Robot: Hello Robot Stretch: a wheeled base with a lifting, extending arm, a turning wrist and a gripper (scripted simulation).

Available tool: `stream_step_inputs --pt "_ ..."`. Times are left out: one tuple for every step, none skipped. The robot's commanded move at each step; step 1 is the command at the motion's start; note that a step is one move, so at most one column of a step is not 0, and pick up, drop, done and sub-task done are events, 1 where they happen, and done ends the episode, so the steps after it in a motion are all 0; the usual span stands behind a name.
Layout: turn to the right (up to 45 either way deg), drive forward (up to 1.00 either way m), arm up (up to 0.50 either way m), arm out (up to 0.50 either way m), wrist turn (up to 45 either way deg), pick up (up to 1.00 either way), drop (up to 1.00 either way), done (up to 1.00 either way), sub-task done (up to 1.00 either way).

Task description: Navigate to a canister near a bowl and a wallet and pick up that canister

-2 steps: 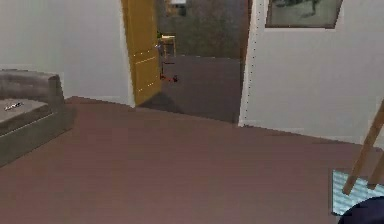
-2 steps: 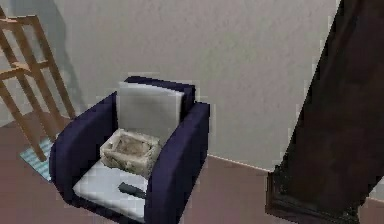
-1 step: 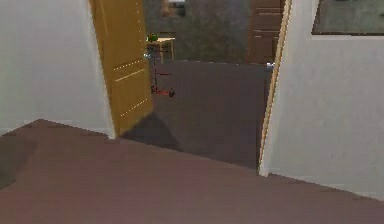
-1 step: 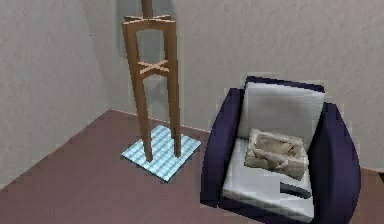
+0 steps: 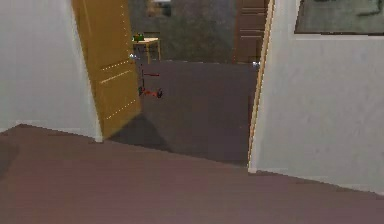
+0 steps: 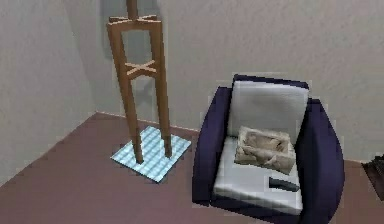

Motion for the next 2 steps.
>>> stream_step_inputs --pt "0.0 1.00 0.00 0.00 0.0 0.00 0.00 0.00 0.00" --pt "0.0 1.00 0.00 0.00 0.0 0.00 0.00 0.00 0.00"
